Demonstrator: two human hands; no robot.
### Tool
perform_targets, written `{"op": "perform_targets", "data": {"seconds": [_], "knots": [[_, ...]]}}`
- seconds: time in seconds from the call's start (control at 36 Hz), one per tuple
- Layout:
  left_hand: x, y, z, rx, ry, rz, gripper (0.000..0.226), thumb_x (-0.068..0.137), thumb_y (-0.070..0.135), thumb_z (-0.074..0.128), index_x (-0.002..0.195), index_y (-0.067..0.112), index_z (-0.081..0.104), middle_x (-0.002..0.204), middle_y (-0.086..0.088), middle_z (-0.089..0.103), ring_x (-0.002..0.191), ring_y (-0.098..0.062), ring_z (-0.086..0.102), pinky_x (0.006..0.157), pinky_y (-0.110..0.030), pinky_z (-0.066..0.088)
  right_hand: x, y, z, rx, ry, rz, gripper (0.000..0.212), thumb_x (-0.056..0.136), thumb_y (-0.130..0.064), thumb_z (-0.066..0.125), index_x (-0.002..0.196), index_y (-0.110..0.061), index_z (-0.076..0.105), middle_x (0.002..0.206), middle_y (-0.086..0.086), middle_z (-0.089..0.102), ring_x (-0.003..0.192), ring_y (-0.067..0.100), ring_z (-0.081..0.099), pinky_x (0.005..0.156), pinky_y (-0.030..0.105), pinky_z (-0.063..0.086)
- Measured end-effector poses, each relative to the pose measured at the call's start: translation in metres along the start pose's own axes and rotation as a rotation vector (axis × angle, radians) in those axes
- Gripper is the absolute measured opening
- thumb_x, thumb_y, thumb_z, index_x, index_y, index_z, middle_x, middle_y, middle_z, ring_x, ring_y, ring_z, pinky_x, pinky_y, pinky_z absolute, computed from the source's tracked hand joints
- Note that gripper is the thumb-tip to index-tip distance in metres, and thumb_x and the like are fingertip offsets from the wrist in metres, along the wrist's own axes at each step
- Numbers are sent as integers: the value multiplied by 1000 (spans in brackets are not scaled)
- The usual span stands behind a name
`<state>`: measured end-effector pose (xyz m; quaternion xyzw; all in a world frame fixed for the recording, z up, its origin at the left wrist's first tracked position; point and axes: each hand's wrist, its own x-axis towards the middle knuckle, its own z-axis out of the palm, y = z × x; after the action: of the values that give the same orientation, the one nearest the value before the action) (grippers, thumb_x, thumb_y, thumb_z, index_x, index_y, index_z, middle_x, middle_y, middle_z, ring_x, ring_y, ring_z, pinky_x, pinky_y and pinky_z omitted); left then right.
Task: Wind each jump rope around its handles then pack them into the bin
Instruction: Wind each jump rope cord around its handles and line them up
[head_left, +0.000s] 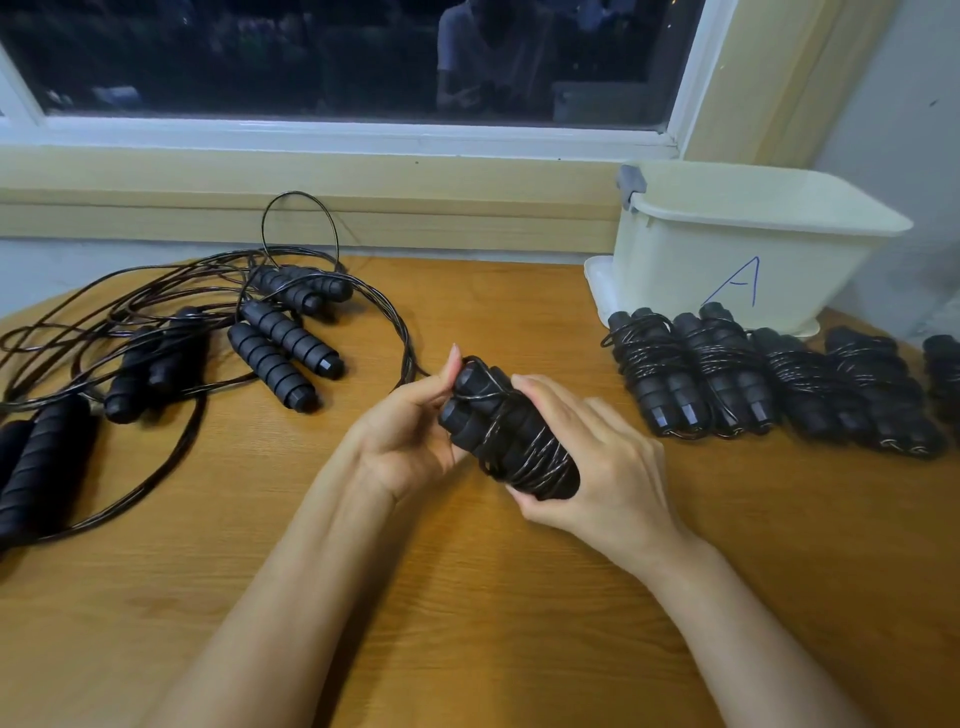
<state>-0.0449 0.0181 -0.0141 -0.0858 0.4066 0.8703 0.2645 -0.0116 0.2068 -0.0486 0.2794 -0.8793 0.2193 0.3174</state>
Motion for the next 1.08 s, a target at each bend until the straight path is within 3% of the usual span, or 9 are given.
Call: {"op": "perform_targets", "data": {"seconds": [0.14,0.31,0.42,0.53,0.61,0.78,0.89,1.0,1.08], "knots": [[4,-4,0,-18,25,-53,33,71,38,68,73,6,74,87,-11,70,81,-24,70,78,-33,58,1,2,-1,-34,24,-64,83,69,-35,80,143,-25,43,140,-11,57,94,10,60,66,27,57],[4,-7,2,3,3,-109,45,38,32,98,60,6,69,66,-9,67,56,-21,68,48,-28,56,-1,0,4,-103,73,-137,79,70,-27,77,142,-20,46,140,-8,58,92,12,59,61,26,57],[8,-9,1,77,105,-81,28,65,34,71,53,10,66,58,-5,63,48,-14,63,43,-22,52,-3,2,4,-209,77,-200,76,72,-25,74,143,-19,47,139,-9,59,89,13,62,59,22,54],[11,-11,-3,178,117,-85,43,83,33,63,46,11,62,50,-3,59,41,-9,59,40,-18,49,-5,6,2,-271,56,-256,77,75,-26,71,146,-18,41,139,-9,58,89,13,62,61,23,52],[11,-11,-3,196,114,-83,30,78,32,67,56,11,62,55,-3,60,46,-9,59,43,-18,50,-6,6,1,-250,14,-228,79,74,-28,70,148,-19,41,141,-10,57,90,13,61,60,23,54],[15,-12,-6,161,187,288,20,68,24,74,80,9,67,72,-6,68,63,-16,63,59,-26,56,-1,-14,5,-77,-86,85,93,62,-39,84,146,-24,47,141,-15,55,91,6,58,64,17,50],[12,-10,-9,598,325,725,15,91,24,63,87,12,72,78,0,75,73,-12,70,66,-20,55,2,-19,5,-86,-102,169,95,61,-42,85,146,-25,47,140,-13,56,88,9,61,62,21,52],[9,-14,-3,744,212,708,45,98,45,36,99,18,72,96,-1,76,96,-11,70,85,-22,55,2,-16,3,-146,-99,210,96,58,-42,86,145,-23,50,139,-12,58,81,10,61,56,19,49],[13,-23,1,876,167,719,42,97,44,41,114,16,67,102,3,72,98,-8,67,86,-21,53,2,-17,2,-177,-79,220,97,56,-41,86,144,-21,51,138,-10,59,79,12,61,54,20,48]]}}
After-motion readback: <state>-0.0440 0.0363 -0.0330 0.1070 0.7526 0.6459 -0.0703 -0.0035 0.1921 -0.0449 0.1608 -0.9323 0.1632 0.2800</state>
